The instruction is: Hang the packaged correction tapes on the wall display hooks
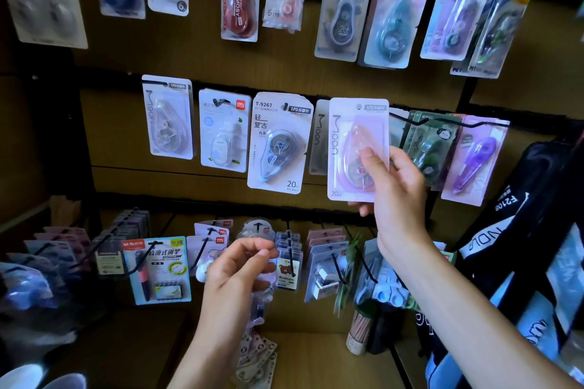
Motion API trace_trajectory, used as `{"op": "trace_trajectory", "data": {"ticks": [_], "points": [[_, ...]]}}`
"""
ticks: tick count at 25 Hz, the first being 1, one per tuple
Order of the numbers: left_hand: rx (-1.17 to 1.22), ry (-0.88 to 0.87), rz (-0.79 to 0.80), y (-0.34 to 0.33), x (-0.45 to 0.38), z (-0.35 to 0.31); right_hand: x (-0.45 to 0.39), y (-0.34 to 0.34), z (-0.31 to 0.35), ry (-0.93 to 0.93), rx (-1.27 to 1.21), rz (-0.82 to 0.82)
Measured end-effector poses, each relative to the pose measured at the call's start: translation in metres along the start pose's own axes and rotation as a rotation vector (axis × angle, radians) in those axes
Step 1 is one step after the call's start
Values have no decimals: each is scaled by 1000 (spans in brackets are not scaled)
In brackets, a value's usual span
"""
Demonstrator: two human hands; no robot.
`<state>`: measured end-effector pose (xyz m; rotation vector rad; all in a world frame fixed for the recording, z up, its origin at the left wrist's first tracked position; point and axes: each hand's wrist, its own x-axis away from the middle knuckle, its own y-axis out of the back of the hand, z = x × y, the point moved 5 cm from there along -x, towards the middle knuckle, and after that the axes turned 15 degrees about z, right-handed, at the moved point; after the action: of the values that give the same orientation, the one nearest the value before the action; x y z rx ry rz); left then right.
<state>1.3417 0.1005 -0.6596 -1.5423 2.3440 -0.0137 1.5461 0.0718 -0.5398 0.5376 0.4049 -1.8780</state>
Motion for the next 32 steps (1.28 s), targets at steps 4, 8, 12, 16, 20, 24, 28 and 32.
{"op": "trace_trajectory", "data": {"ticks": [4,8,12,16,20,24,28,32], "points": [[-12,6,-1,-1,1,-1,3,0,0,-7,19,7],[4,5,-2,1,2,0,2,2,-1,-37,-18,-48],[18,0,-17,2,3,-2,-13,-3,-15,-208,-18,-11],[15,13,-25,13,5,0,-41,-10,-36,-403,2,3],[5,22,-105,37,6,9,-53,-13,-50,-524,21,9],[-14,123,-301,97,11,48,1,-1,-78,-518,-28,-192],[-87,298,-376,131,32,135,113,-10,-139,-469,-146,-211],[-299,587,-230,145,83,237,217,-48,-248,-895,-125,-88]]}}
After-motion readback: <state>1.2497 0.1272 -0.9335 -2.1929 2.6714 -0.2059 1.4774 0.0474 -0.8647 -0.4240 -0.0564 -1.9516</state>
